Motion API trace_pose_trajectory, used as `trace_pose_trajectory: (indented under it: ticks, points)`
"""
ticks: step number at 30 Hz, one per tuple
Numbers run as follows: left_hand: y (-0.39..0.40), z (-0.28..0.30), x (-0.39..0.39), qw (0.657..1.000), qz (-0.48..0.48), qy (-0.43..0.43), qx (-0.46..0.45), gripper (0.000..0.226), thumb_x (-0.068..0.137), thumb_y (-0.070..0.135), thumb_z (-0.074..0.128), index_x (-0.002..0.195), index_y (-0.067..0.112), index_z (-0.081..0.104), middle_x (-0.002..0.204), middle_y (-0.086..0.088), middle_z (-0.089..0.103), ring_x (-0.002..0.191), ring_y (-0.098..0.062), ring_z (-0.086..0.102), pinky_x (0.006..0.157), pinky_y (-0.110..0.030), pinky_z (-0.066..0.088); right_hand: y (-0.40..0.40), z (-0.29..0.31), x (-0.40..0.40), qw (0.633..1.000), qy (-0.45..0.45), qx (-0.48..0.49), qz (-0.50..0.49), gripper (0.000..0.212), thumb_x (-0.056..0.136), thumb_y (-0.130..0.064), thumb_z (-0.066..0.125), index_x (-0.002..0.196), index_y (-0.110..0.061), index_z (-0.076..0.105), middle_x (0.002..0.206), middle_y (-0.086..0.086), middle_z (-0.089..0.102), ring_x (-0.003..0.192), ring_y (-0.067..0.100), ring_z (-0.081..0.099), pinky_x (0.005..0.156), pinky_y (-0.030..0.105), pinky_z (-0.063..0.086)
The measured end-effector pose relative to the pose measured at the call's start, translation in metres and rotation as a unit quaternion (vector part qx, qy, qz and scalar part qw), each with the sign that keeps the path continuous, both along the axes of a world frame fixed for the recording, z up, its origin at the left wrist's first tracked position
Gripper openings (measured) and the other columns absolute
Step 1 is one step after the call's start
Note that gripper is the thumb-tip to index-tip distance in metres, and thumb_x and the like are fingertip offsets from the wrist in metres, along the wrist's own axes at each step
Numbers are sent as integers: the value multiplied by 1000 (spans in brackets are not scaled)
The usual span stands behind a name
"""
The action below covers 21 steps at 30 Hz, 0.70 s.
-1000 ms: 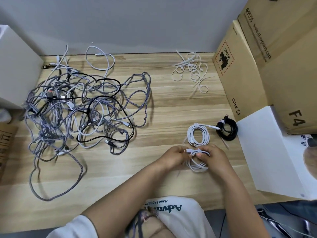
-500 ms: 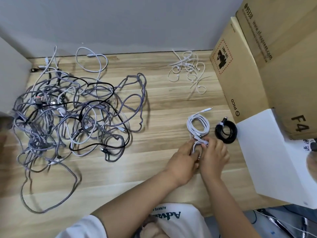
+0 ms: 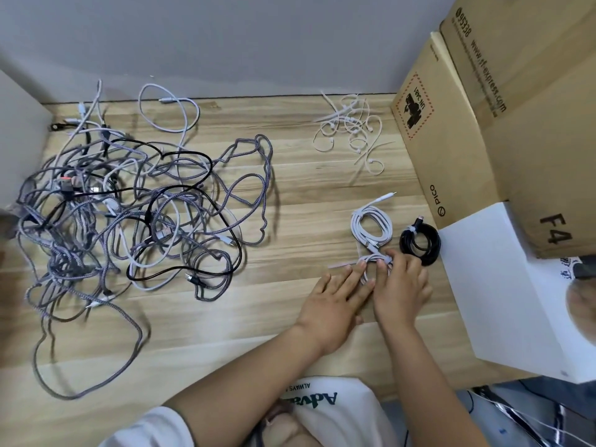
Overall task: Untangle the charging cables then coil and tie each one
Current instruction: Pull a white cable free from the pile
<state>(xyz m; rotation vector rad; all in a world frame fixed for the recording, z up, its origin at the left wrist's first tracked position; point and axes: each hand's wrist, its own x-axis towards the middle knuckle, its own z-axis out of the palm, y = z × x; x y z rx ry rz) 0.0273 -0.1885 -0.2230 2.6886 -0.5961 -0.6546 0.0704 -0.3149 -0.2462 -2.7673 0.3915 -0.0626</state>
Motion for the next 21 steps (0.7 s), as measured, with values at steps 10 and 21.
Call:
trace_pose_trajectory:
  ticks: [10,21]
  points:
    - [24,35,-5,979,116,8,-168,68,96,22,46,151,15,6,159,-2,-5,144,-19,16,112,-34,25,12,39,0,992,-92,69,47,43,85,-41,36,112,-22,63,123,1,55,117,21,42,95,43,25]
    - [114,39,-38,878,391,-94,-261,31,89,4,55,119,10,61,124,-4,60,112,-18,56,96,-16,36,112,51,-20,916,-39,237,322,30,79,-22,43,97,-14,67,103,3,62,102,24,57,91,39,44]
